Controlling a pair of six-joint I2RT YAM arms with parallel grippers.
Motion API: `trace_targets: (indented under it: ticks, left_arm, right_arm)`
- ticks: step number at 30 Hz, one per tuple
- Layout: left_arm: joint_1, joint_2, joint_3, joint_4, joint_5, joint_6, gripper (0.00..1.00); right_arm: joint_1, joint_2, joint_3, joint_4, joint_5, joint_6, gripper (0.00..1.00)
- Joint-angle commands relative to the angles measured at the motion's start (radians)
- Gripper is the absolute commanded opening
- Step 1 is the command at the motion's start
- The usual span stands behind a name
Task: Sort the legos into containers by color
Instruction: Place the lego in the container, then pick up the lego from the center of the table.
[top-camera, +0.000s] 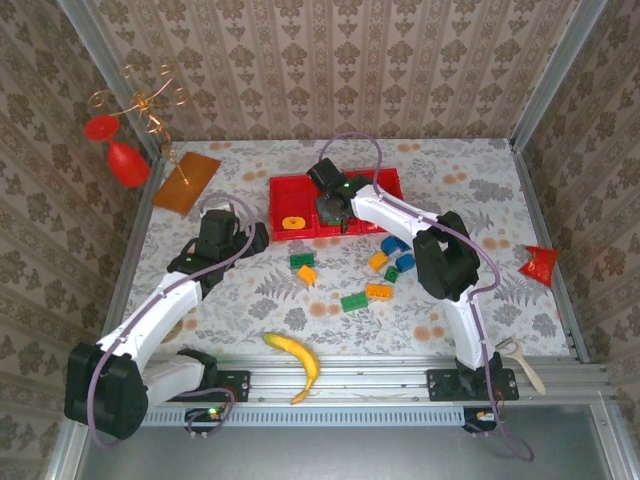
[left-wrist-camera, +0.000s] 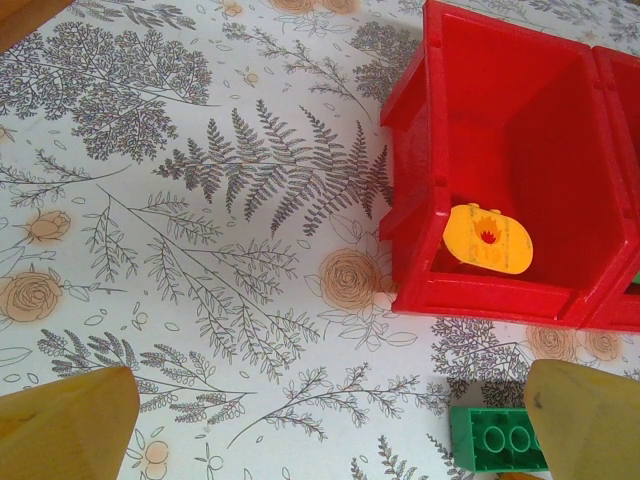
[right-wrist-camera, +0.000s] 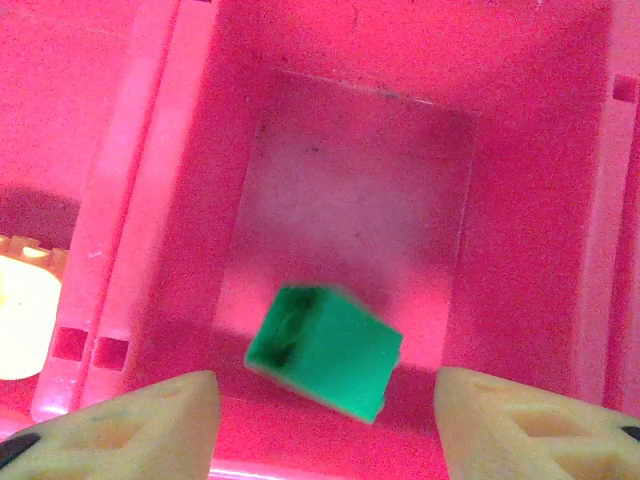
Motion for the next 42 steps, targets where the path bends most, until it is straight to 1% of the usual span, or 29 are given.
trace_targets:
  ticks: [1, 6, 11, 19, 26, 30, 34, 42]
  left_arm:
    - [0.007, -0.015, -0.001, 0.001, 0.014, -0.015, 1.0]
    - [0.009, -0.019, -0.001, 0.0, 0.017, -0.015, 1.0]
    - [0.009, -0.021, -0.001, 0.002, 0.018, -0.015, 1.0]
    - [0.008, -0.026, -0.008, 0.014, 0.025, -0.018, 1.0]
    - [0.009, -0.025, -0.009, 0.021, 0.029, -0.016, 1.0]
    - [0.01, -0.024, -0.009, 0.024, 0.032, -0.015, 1.0]
    - [0.011, -0.02, -0.006, 0.024, 0.037, -0.016, 1.0]
    - [0.011, -0.021, -0.006, 0.024, 0.048, -0.032, 1.0]
  right_arm:
    - [-0.003, -0.018, 0.029, -0.025, 0.031, -0.015, 0.62]
    - [-0.002, -0.075, 0.015, -0.036, 0.031, -0.005, 0.62]
    - [0.0, -0.165, -0.039, -0.037, 0.012, 0.026, 0.63]
    - [-0.005, -0.359, -0.241, -0.049, 0.027, 0.105, 0.66]
    - [-0.046, -0.484, -0.411, -0.112, 0.024, 0.182, 0.67]
    - [-0.088, -0.51, -0.482, -0.139, 0.004, 0.192, 0.68]
    - [-0.13, -0.5, -0.519, -0.147, -0.022, 0.175, 0.68]
    - [-0.149, -0.451, -0.54, -0.107, -0.022, 0.121, 0.7]
